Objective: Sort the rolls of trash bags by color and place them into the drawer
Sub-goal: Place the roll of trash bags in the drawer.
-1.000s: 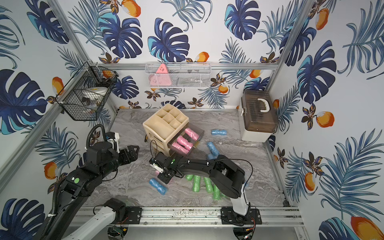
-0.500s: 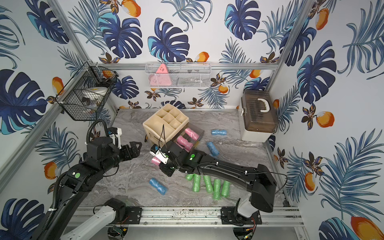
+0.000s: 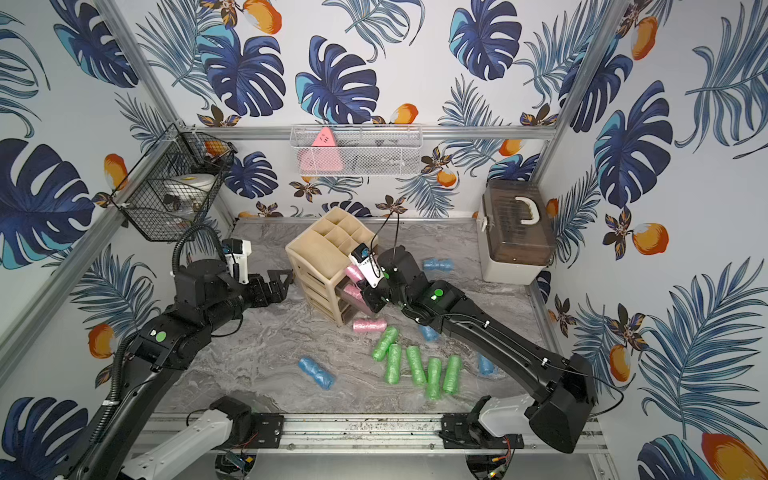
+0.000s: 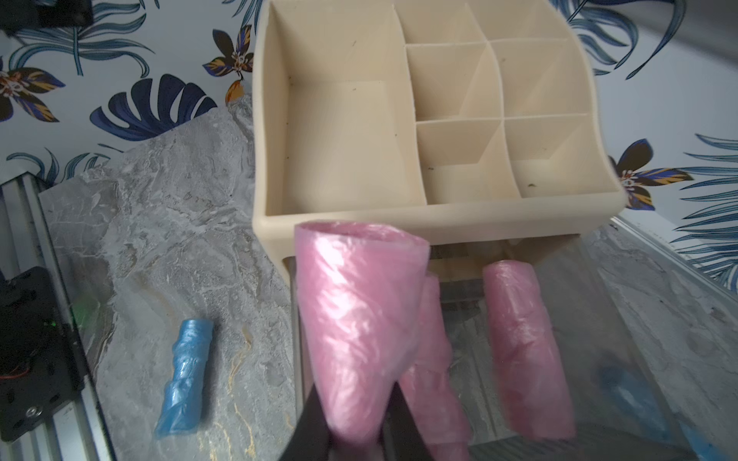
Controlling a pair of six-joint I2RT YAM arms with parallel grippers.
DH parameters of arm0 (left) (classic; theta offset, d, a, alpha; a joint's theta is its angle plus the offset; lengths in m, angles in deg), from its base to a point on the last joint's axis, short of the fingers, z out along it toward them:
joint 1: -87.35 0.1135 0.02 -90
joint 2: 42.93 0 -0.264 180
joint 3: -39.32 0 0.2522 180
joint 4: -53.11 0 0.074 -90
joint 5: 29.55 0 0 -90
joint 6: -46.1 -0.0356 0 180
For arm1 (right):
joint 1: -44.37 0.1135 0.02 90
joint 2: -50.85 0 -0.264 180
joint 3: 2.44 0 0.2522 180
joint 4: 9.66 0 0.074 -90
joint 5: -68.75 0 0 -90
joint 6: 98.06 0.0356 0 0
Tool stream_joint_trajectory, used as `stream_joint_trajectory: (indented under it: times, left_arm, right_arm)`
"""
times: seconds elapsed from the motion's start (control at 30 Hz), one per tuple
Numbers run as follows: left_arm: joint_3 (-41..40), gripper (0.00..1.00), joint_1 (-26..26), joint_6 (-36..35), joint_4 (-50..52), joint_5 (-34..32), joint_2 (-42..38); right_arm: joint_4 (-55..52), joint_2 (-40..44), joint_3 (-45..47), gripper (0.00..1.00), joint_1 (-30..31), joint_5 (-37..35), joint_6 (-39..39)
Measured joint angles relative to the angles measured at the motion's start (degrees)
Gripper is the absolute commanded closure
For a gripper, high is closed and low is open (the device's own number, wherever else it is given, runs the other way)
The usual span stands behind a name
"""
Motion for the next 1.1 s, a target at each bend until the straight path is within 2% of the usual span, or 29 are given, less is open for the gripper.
stream_joint_trajectory:
  times: [0.2,0.37,0.53,0.8,1.03,1.1]
  left_arm:
    - [-2.49,0.01,0.00,-2.75,-6.01,0.52,-2.75]
    - [-2.49,0.06,0.00,-4.11,-8.94,5.31,-0.92]
    - [-3.34,0.06,0.00,-4.04,-10.14,8.63,-0.22]
    - [-4.13,0.05,0.00,-3.30,-10.19,10.01,0.52]
    - [-4.09,0.05,0.00,-2.89,-10.25,10.08,1.99]
    - [-4.09,0.05,0.00,-2.89,-10.45,10.29,2.34]
  right_arm:
    - [1.29,-1.81,-0.50,1.00,-6.47,-0.61,-2.08]
    - [1.25,-5.79,-2.25,1.00,-9.46,-0.28,-4.57]
    - [1.05,-9.20,-5.31,1.00,-10.49,-0.63,-7.74]
    - [-1.86,-11.06,-7.54,1.00,-10.62,-0.50,-10.75]
    - [-4.35,-9.46,-5.86,0.95,-10.62,0.76,-11.63]
    - [-4.68,-9.46,-5.75,0.91,-10.60,0.79,-11.98]
